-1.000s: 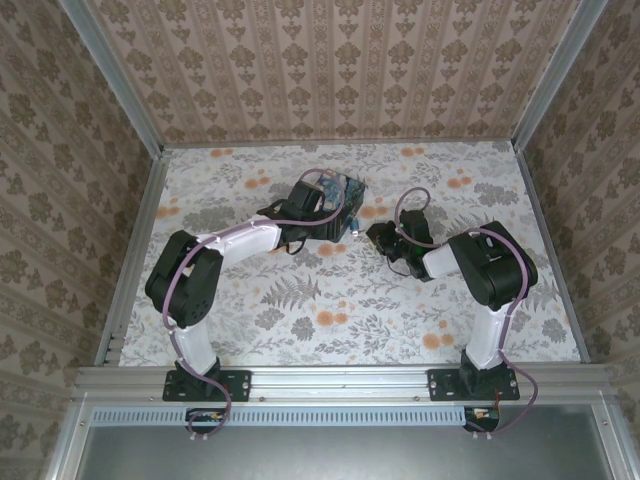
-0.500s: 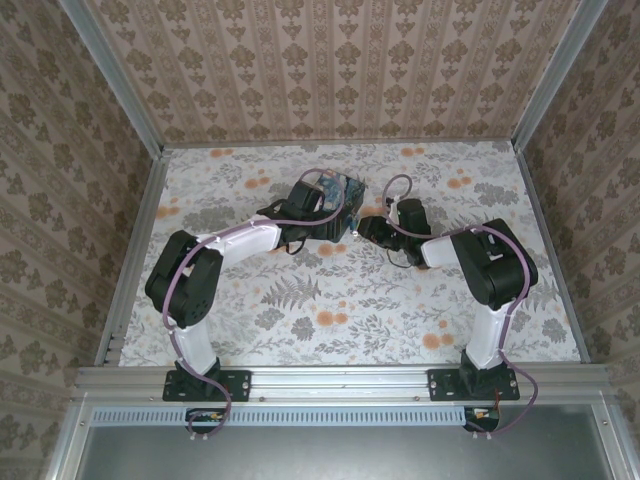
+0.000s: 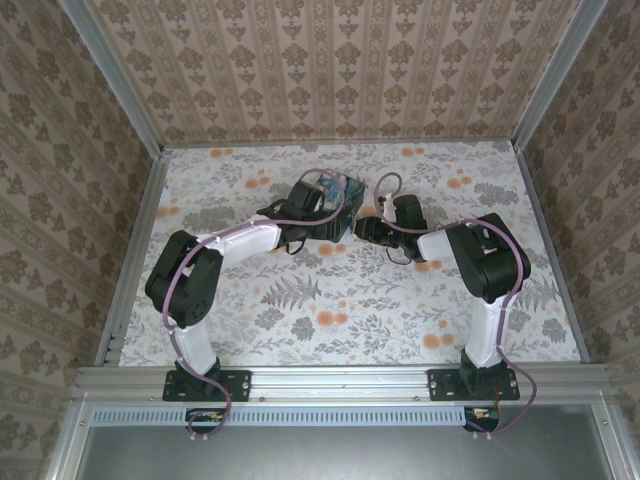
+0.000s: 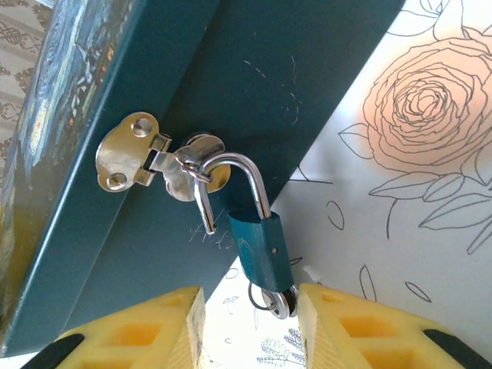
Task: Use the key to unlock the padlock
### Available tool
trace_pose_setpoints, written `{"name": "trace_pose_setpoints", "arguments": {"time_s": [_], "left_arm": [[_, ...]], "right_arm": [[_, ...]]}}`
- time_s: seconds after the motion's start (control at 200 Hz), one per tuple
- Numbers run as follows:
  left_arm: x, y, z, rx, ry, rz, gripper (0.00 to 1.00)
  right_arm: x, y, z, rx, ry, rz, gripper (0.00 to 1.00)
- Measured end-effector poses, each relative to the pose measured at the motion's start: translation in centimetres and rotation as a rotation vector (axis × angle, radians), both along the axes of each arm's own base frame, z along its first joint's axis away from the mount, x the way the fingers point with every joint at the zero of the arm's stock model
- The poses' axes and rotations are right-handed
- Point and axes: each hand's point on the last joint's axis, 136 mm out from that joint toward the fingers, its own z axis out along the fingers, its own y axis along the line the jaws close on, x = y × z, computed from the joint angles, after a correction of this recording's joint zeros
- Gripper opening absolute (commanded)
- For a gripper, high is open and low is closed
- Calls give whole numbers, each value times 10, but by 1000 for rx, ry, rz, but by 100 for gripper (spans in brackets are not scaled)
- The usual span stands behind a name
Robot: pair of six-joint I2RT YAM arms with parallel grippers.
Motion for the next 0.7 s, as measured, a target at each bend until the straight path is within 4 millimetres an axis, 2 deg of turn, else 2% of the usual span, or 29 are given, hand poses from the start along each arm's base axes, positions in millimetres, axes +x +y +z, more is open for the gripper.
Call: {"name": "trace_pose_setpoints", "arguments": {"time_s": [0.16, 0.31, 0.7], "left_arm": [[0, 0, 0, 0, 0, 0, 76], [0, 0, 0, 0, 0, 0, 76], [0, 0, 0, -4, 3, 6, 76]], "right_arm": [[4, 4, 0, 10, -1, 13, 38], [5, 5, -1, 16, 1, 19, 33], [9, 7, -4, 29, 2, 10, 0]]}}
